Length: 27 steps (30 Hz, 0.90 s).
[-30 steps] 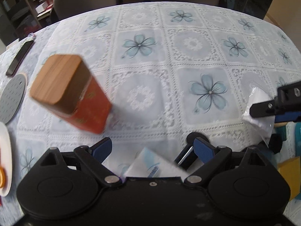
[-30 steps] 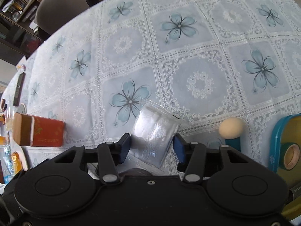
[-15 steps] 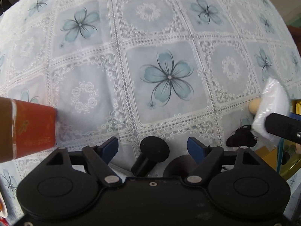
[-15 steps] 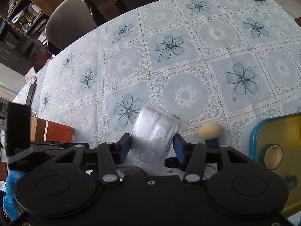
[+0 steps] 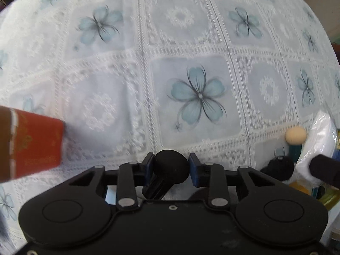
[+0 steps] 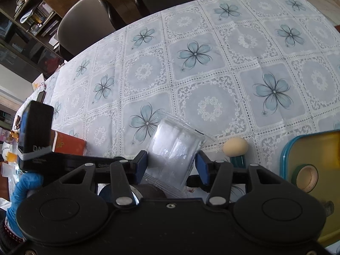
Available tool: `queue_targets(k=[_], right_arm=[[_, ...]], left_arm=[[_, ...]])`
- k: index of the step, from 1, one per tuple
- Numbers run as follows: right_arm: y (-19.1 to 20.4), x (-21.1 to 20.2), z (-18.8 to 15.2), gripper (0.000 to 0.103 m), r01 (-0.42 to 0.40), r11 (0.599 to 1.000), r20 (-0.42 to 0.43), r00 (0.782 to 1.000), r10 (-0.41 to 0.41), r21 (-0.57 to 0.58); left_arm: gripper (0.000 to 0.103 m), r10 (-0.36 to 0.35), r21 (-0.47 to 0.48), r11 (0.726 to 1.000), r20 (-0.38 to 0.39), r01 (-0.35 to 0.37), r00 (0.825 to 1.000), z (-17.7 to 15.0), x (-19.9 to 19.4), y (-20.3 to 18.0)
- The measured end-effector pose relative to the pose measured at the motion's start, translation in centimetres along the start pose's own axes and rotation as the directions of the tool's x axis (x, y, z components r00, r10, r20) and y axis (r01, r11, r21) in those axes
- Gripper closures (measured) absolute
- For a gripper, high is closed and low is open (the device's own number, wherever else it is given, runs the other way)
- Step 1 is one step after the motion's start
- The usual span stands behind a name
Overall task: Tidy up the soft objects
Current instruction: 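Grasp the black sponge applicator with the left tool while the right tool holds the bag, then carry the bag and black applicator into the gold tray and release both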
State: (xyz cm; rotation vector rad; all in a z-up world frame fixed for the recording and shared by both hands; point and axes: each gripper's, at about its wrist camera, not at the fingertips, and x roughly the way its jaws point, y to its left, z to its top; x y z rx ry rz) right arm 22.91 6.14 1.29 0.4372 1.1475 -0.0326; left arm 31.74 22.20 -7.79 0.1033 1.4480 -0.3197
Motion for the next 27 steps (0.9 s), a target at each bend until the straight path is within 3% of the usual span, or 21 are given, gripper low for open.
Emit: queue_targets(k=[7, 12, 22, 27], right_arm=[[2.8, 0.5, 0.0, 0.053, -0.017, 0.995, 0.027, 0.999, 0.02, -0.1], [6.0, 1.2, -0.6, 0.053, -0.022, 0.979, 0.038, 0.999, 0.031, -0.204], [12.3, 1.6, -4.2, 0.053, -0.095, 0.927, -0.013, 0.995, 0.097, -0.362], [13.7, 1.6, -6.8, 0.053, -0.109, 0.905, -0.052, 0.994, 0.096, -0.411]], left_arm=[[0.072, 0.037, -0.057, 0.998, 0.137, -0.029, 0.99, -0.6, -4.9, 1.3], [0.072, 0.08, -0.099, 0.993, 0.193, -0.062, 0.978, -2.7, -8.5, 3.0], [0.072, 0.202, -0.17, 0.971, 0.214, -0.167, 0.956, -9.2, -11.4, 6.3], [0.072, 0.209, -0.198, 0.965, 0.197, -0.17, 0.958, -12.8, -11.4, 7.1]])
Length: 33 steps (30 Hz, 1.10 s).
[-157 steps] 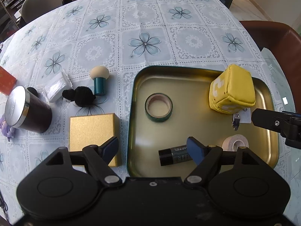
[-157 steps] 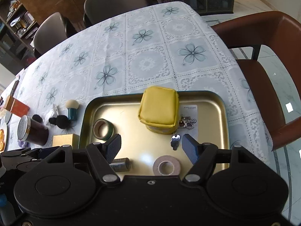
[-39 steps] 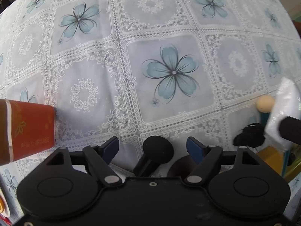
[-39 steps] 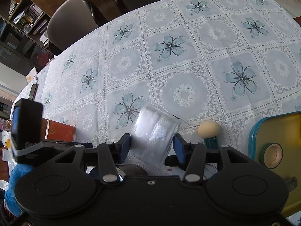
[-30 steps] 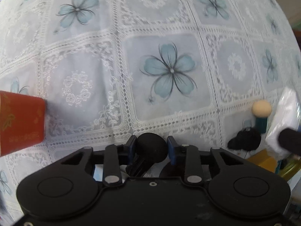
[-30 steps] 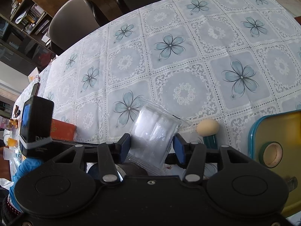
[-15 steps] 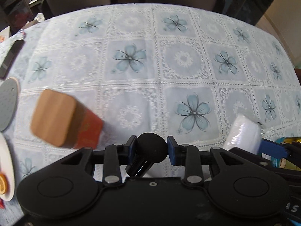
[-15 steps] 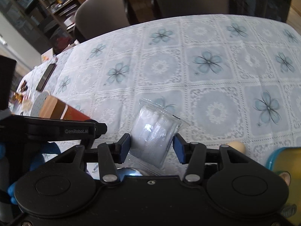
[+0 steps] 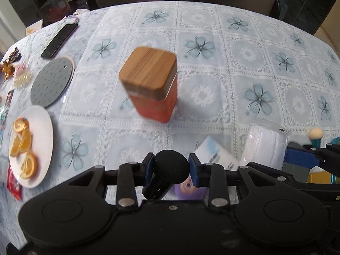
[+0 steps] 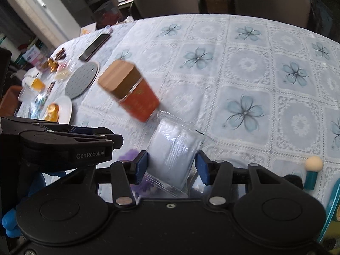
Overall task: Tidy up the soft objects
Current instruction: 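Carry the bag and black applicator into the gold tray and release both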
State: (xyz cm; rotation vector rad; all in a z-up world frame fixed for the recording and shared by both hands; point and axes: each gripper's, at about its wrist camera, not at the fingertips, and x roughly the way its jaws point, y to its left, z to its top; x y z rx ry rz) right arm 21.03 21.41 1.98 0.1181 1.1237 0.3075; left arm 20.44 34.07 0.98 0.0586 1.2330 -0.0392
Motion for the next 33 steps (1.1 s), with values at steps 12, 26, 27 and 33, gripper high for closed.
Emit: queue_targets(k=[12, 26, 27, 33], right_arm=[[1.5, -1.2, -5.3, 0.053, 0.032, 0.998, -0.06, 0.998, -0.035, -0.045], [-2.4, -4.9, -11.1, 0.053, 0.037, 0.999, -0.068, 0.997, -0.036, 0.011], [-3.0, -5.2, -11.5, 0.053, 0.038, 0.999, -0.067, 0.997, -0.036, 0.018], [-7.7, -7.9, -13.7, 0.053, 0.036, 0.996, -0.055, 0.998, -0.032, 0.084]], left_arm=[[0.072, -0.002, -0.004, 1.0, -0.031, 0.002, 1.0, -6.8, -1.0, -1.6], [0.072, -0.023, 0.072, 0.997, -0.048, 0.027, 0.999, -11.2, -2.1, -9.9], [0.072, -0.022, 0.078, 0.997, -0.046, 0.025, 0.999, -11.4, -2.3, -10.8], [0.072, -0.031, 0.116, 0.993, -0.046, 0.037, 0.998, -12.0, -3.0, -16.4]])
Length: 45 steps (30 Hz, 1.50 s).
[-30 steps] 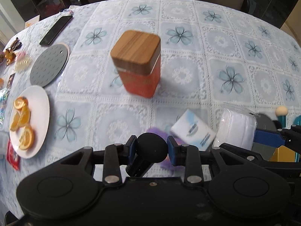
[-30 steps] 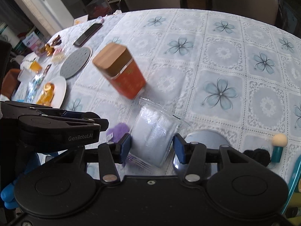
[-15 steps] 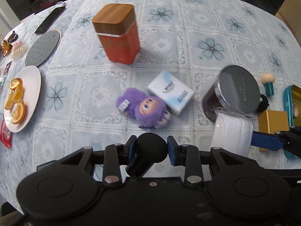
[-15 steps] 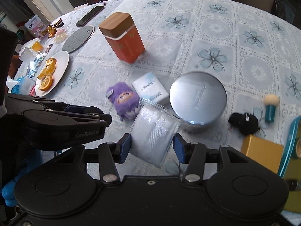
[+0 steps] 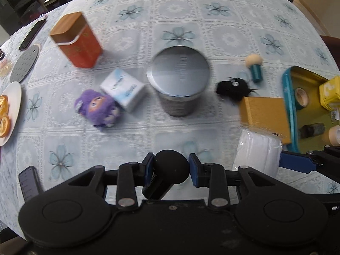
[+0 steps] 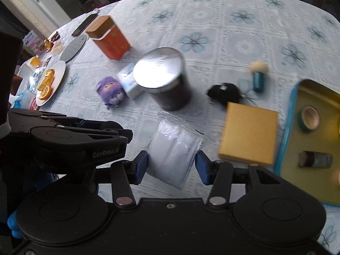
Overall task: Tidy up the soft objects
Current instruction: 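Carry the bag and black applicator into the gold tray and release both, then move the right tool to the teal beige-tipped brush and grasp it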
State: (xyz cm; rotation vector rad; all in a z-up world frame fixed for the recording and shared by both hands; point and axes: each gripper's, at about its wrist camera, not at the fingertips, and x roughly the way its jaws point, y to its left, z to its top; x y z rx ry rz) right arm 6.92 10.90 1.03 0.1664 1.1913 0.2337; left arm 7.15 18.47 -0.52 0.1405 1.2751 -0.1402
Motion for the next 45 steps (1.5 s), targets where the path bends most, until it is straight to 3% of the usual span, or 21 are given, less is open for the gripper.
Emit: queue_targets(k=[10, 19, 21, 23, 26, 34, 45], right_arm=[[-10.6, -5.1, -3.0, 0.053, 0.063, 0.989, 0.05, 0.996, -0.071, 0.133], [-20.1, -9.1, -4.4, 0.053, 0.135, 0.949, 0.105, 0.98, -0.171, 0.285], [-21.6, -9.8, -4.6, 0.053, 0.159, 0.939, 0.118, 0.972, -0.202, 0.305], [-22.8, -10.4, -4.7, 0.052, 0.179, 0.932, 0.134, 0.964, -0.231, 0.315], [-24.0, -11.1, -5.0, 0.05, 0.191, 0.925, 0.157, 0.955, -0.253, 0.327], [-26.0, -11.2, -5.5, 0.044, 0.139, 0.92, 0.167, 0.963, -0.212, 0.366], [-25.8, -10.7, -5.3, 0.044, 0.101, 0.927, 0.154, 0.974, -0.166, 0.362]], left_arm=[[0.072, -0.046, 0.082, 0.996, 0.013, 0.045, 0.999, 1.4, -0.2, -11.1], [0.071, -0.083, 0.137, 0.987, 0.027, 0.079, 0.996, 3.6, 0.2, -20.3], [0.069, -0.087, 0.15, 0.985, 0.038, 0.08, 0.995, 4.0, 0.1, -22.0], [0.052, -0.085, 0.165, 0.983, 0.053, 0.075, 0.995, 4.3, -0.2, -23.3], [0.043, -0.073, 0.175, 0.983, 0.072, 0.06, 0.995, 4.3, -0.4, -24.5], [0.042, -0.053, 0.158, 0.986, 0.029, 0.048, 0.998, 3.9, 0.4, -25.3], [0.038, -0.035, 0.138, 0.99, 0.011, 0.034, 0.999, 2.6, 0.2, -24.6]])
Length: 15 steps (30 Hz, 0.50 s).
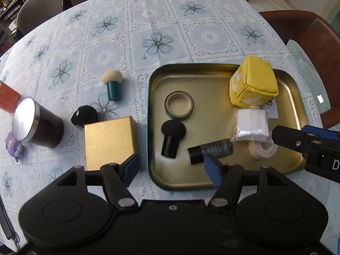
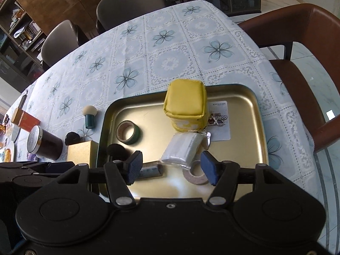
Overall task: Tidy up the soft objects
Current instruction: 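Move the right tool to the teal beige-tipped brush and grasp it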
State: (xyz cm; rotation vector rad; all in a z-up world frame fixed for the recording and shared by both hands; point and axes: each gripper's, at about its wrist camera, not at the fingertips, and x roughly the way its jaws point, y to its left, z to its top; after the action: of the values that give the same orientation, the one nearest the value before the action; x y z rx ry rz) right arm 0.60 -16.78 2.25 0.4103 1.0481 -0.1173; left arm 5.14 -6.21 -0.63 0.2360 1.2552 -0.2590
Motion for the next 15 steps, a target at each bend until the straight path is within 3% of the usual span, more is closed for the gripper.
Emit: queue_targets(k=[7, 15], right_arm=[[2.4, 0.5, -0.4, 0.044, -0.012, 0.999, -0.005, 1.0, 0.012, -0.037], [6.4, 1.2, -0.5, 0.042, -0.044, 0.999, 0.011, 0.999, 0.044, -0.03]], left_arm=[[0.034, 0.017, -0.053, 0.998, -0.023, -0.018, 1.0, -1.9, 0.3, 3.1], [0.03, 0.062, -0.124, 0.99, -0.004, -0.062, 0.998, -4.7, 0.2, 9.4]])
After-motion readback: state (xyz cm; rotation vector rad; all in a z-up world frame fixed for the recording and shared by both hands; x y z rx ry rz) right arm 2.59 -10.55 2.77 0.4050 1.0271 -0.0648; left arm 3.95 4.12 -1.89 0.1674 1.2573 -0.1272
